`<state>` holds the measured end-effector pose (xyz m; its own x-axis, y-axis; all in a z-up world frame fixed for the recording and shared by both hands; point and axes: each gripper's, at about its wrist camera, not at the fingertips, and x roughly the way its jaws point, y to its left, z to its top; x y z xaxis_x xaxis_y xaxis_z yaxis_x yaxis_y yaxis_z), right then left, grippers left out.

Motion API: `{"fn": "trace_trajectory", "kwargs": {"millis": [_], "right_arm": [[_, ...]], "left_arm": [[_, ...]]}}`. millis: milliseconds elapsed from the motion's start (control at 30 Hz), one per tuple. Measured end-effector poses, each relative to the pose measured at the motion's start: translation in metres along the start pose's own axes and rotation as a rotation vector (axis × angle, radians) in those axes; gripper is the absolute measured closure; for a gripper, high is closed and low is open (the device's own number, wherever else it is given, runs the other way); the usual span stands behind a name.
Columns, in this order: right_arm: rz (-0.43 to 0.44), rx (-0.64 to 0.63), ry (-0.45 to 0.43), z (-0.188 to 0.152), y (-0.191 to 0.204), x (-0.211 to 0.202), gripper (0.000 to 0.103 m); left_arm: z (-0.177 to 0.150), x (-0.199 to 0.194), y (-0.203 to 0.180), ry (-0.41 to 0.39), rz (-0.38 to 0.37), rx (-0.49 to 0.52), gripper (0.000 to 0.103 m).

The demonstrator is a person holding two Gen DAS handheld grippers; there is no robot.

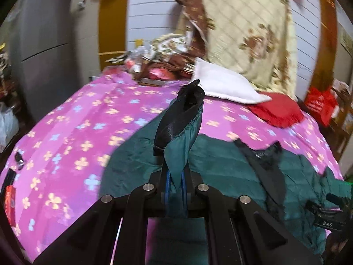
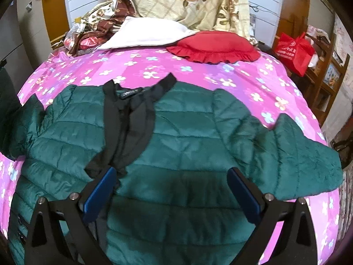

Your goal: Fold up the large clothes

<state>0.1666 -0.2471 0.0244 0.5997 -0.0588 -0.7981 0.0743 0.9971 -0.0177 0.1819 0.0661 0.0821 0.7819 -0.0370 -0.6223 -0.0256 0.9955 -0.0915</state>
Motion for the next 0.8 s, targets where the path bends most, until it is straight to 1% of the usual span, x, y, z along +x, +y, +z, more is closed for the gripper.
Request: {"fn": "trace_trajectory", "kwargs": {"millis": [267,367,567,800], "right_arm": [[-0.007,0.025,0.001,-0.006,-0.025,-0.005,0.001],[-0.025,0.034,-0.002,-0.006,-0.033,-0.005,0.001],[-0.071,0.055,-0.007,-0.006,-0.055,-0.006,0.001],[-0.084,0.095,-0.005,-0.011,-0.085,-0.007,0.001]], "left_arm": [[-0.019,0.012,-0.063,0.053,-0.040,0.069,0.103],[-0.027,0.014,-0.084,0.074,-0.060,0.095,0.103],[-0.041,0.018,-0.125,0.108,-0.110,0.130,0.103],[-0.052,0.028,-0.174,0.150,-0.173,0.157,0.103]]}}
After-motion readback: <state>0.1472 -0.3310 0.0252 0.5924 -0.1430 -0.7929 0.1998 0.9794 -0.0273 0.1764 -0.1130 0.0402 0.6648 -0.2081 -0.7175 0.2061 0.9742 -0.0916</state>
